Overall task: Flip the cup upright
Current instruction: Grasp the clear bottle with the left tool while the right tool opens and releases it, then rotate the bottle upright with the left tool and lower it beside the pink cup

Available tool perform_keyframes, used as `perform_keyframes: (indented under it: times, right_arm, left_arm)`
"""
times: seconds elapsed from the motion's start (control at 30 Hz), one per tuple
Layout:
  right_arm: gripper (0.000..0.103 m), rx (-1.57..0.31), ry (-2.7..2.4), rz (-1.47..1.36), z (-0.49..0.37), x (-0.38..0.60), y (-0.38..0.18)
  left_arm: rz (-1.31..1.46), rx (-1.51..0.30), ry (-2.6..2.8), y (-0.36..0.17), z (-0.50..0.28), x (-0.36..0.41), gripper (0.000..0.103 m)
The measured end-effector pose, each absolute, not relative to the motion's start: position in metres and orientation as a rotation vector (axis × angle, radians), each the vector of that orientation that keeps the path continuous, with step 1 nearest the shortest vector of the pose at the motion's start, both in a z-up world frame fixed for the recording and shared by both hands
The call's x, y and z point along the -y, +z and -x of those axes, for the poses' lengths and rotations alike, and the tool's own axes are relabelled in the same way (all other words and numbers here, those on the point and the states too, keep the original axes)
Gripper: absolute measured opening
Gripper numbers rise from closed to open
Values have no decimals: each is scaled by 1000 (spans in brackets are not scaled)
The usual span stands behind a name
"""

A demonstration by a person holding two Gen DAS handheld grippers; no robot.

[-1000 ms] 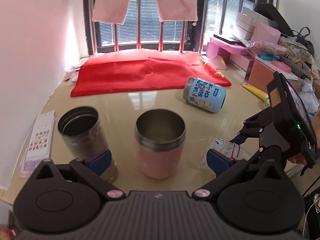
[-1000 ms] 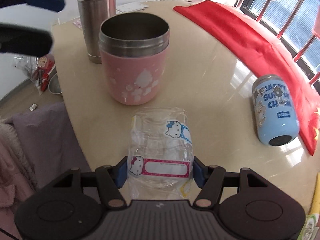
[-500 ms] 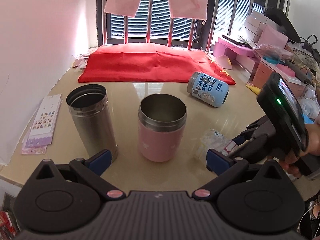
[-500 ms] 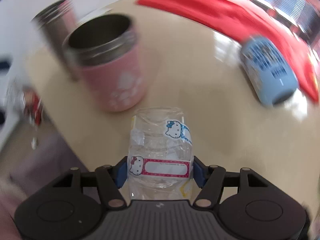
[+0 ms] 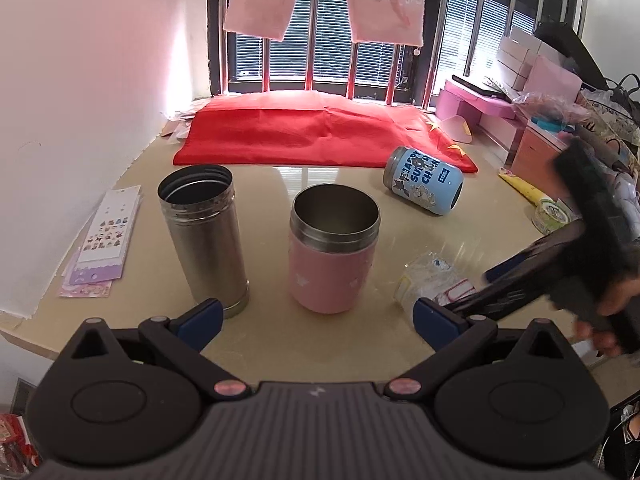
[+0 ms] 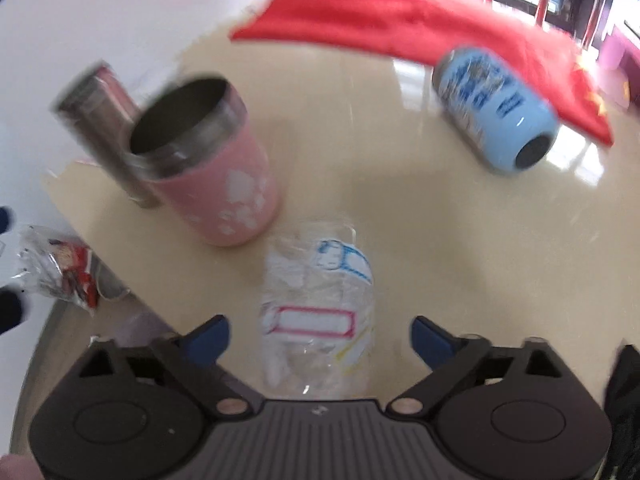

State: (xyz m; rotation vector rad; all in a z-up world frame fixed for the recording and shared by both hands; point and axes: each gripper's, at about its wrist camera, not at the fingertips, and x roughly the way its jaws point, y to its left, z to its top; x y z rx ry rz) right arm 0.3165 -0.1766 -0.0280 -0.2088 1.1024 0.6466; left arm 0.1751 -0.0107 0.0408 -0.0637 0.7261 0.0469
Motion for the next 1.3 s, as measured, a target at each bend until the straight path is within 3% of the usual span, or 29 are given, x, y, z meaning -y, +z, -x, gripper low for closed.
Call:
perform_keyframes:
  times: [0.17, 0.37, 0.7, 0.97, 1.03, 1.1, 1.3]
  right_arm:
    - [102, -953, 669, 201, -285, 225, -1]
    - [102, -867, 572, 241, -270, 286, -9]
    - [102, -778, 533, 346, -267, 330, -26]
    - [102, -783, 529, 255, -299, 346, -47]
    - [102, -788, 530, 234, -305, 346, -51]
    - [102, -793, 533, 222, -308, 346, -54]
    - [102, -806, 542, 212, -308, 347, -59]
  left_arm:
    - [36, -743, 17, 40, -181, 36, 103]
    - [89, -824, -25, 30, -211, 82, 103]
    - [180, -966, 57, 3, -272, 126, 103]
    - [217, -1072, 223, -37, -323, 128, 103]
    - [216, -1085, 235, -46, -331, 127, 98]
    - [196, -1104, 215, -52, -335, 126, 69]
    - [-17, -1119, 31, -52, -332, 129, 66]
